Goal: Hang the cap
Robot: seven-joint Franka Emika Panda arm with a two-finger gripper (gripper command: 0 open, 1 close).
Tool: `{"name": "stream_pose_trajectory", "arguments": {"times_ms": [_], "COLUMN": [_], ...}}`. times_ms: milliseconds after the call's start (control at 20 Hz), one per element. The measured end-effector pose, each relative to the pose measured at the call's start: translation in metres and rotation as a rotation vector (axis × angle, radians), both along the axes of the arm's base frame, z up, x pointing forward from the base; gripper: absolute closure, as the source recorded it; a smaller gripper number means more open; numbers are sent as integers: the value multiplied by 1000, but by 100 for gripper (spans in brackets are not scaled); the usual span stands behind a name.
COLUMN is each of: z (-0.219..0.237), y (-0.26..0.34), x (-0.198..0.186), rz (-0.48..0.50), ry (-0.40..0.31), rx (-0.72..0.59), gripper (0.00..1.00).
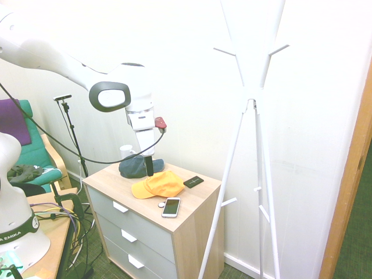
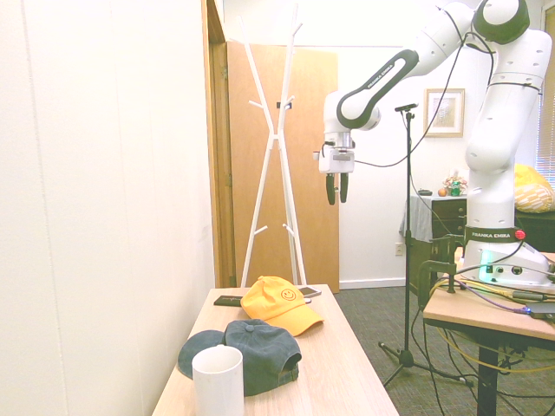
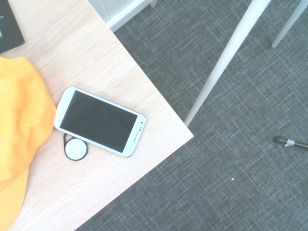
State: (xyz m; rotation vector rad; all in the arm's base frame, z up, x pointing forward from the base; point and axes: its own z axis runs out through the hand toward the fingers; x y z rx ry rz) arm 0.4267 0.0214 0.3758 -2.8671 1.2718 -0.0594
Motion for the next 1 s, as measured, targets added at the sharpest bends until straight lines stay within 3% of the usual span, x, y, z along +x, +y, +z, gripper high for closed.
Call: {"name": "stream_pose_trajectory", "arguments": {"times_ms": [250, 500, 1000], "z": [-4, -28, -74], "y": [8, 55, 108], "x": [1, 13, 92], "rz": [13, 60, 136], "ry": [5, 4, 10], "rx": [-1, -6, -31], "gripper": [0, 0, 0]}}
